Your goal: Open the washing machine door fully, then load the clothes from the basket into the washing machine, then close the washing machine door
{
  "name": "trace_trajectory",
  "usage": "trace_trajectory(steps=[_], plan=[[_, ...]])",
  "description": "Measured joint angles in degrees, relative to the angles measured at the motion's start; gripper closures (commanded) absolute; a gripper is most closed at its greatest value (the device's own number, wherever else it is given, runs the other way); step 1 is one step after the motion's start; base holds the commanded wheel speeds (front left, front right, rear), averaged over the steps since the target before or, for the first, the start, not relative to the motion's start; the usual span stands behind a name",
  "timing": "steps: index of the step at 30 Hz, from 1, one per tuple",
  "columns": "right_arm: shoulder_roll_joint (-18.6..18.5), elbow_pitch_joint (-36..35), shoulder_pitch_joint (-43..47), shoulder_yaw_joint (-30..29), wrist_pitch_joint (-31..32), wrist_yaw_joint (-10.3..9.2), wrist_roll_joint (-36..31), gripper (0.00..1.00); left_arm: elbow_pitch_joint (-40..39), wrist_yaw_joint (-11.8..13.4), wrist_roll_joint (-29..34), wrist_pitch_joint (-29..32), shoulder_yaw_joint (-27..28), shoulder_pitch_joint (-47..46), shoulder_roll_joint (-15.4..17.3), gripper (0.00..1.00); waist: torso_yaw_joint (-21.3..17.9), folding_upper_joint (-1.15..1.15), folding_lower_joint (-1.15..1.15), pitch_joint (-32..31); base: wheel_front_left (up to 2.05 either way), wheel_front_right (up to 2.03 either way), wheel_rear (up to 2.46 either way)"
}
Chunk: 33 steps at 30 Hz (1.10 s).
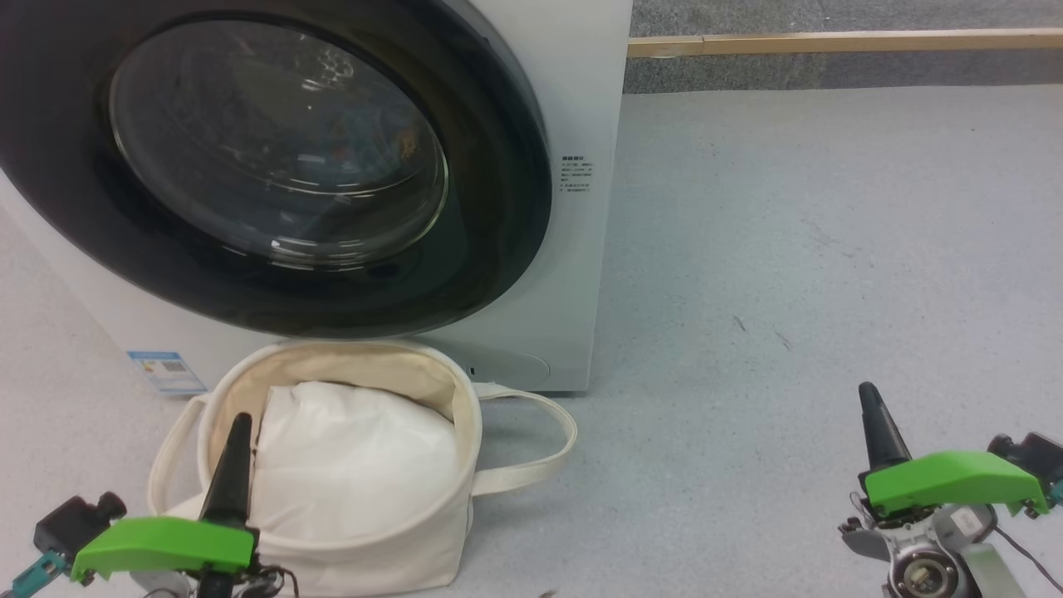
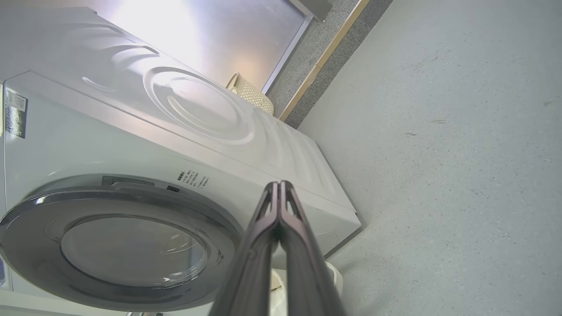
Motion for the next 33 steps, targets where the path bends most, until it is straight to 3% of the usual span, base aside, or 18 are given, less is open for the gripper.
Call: trace_trajectory(steps=[33], plan=[[2.08,-1.43,1.29,-5.48,4.87,-0.01,17.89,1.0,-4.31,0.91,-13.17,5.13,4.68,2.02,-4.77,1.0,-0.37,0.0,0.0,-0.08,0.0,0.0,0.0]])
